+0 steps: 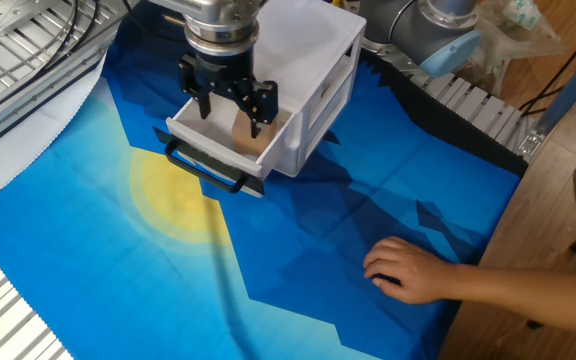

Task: Take something out of a drawer

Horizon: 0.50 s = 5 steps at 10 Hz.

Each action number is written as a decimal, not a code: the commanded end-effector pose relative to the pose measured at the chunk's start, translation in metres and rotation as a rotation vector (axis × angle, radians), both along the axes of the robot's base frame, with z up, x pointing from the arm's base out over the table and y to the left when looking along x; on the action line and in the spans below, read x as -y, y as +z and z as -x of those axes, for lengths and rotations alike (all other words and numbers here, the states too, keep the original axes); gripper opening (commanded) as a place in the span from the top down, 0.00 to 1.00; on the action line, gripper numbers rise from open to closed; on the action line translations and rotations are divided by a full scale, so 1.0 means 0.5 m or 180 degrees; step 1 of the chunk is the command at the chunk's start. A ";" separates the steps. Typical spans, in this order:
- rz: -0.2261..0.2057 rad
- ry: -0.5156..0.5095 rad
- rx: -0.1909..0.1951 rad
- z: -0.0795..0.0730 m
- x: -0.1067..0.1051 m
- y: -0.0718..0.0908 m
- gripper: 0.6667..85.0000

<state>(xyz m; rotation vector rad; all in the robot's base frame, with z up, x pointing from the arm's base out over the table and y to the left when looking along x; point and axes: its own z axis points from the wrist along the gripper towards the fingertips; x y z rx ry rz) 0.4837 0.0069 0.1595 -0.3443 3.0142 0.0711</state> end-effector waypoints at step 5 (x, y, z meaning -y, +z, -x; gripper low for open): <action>-0.0065 0.0147 0.0257 -0.016 -0.001 -0.042 0.11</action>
